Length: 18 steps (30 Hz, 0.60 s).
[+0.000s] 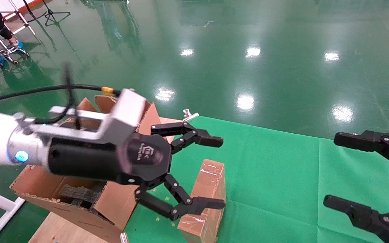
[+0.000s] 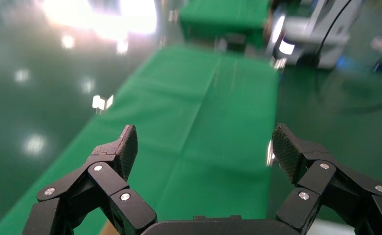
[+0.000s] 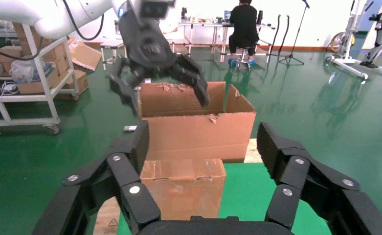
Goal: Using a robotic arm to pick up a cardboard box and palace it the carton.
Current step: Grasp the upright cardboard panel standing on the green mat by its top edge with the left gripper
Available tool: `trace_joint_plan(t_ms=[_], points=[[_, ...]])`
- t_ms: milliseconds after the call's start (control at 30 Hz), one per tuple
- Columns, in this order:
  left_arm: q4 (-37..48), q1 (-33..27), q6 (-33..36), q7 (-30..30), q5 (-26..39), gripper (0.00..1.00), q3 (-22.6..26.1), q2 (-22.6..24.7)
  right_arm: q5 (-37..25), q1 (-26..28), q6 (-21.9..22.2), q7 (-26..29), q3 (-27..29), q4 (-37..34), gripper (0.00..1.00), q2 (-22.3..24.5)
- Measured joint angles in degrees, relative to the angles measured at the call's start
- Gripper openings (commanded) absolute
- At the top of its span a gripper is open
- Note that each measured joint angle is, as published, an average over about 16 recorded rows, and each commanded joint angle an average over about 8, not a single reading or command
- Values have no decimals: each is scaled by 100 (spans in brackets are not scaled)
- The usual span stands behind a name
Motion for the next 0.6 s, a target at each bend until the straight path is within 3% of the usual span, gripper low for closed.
trace_joint_plan(t_ms=[267, 600], points=[[-121, -1135, 213, -1252, 1122, 100, 802, 297, 1, 0, 1, 0, 0, 0, 0, 0], [-31, -1728, 294, -1963, 1634, 100, 1358, 590, 3, -1, 2, 0, -1, -1, 0, 1]])
